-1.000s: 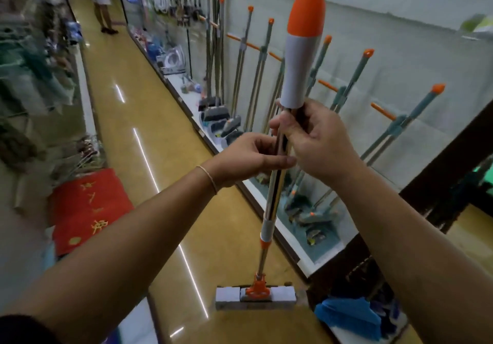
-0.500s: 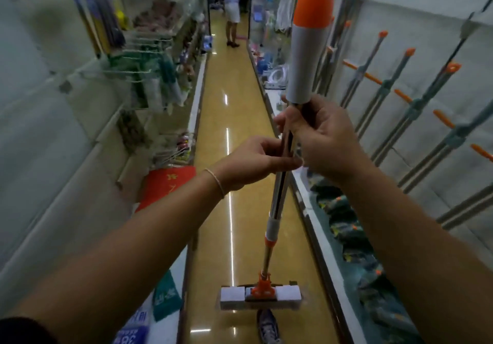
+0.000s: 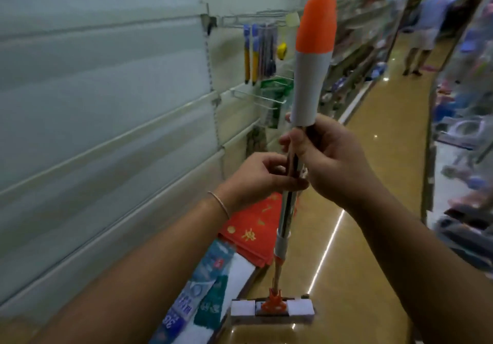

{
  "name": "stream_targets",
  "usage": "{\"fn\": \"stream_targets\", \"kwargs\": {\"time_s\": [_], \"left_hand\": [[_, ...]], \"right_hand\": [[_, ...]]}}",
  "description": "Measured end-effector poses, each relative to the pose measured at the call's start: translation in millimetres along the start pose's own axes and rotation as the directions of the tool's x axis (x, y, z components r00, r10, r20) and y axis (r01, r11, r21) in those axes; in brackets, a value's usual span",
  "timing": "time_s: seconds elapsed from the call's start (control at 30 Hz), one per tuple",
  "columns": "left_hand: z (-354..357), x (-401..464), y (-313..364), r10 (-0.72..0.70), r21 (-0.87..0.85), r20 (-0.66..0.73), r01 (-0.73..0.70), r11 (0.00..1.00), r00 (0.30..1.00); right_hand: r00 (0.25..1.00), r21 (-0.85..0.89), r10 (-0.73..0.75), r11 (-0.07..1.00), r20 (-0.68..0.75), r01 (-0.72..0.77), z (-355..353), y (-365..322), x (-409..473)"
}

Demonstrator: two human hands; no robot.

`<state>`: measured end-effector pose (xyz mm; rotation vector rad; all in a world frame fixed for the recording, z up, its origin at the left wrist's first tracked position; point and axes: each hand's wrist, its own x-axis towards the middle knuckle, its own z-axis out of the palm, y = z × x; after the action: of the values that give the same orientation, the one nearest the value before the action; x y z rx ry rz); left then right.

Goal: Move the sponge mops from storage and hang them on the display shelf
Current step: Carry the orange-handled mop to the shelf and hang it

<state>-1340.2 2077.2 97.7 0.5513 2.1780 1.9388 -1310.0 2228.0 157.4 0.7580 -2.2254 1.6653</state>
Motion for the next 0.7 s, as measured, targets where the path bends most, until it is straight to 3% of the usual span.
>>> {"fn": "stream_targets", "kwargs": {"time_s": [0.23,0.43,0.7], "left_hand": [[-63,-22,27,0.015,0.063,-0.237,0.0,0.998,0.971],[-115,-65,54,0.032,0.143,-0.5,0.046,0.989,0.865],[-172,-116,67,0.011,0.177,-0.617,0.126,0.976,0.787]], "right_hand": [[0.979,0.177,-0.114,0.981,0.168,0.084,54,-8,68],[0.949,0.315,-0.193,0.943,0.25,0.109,123,-40,103],[0.923,0.404,-0.193,0.914,0.334,0.045,191,-77,120]]}}
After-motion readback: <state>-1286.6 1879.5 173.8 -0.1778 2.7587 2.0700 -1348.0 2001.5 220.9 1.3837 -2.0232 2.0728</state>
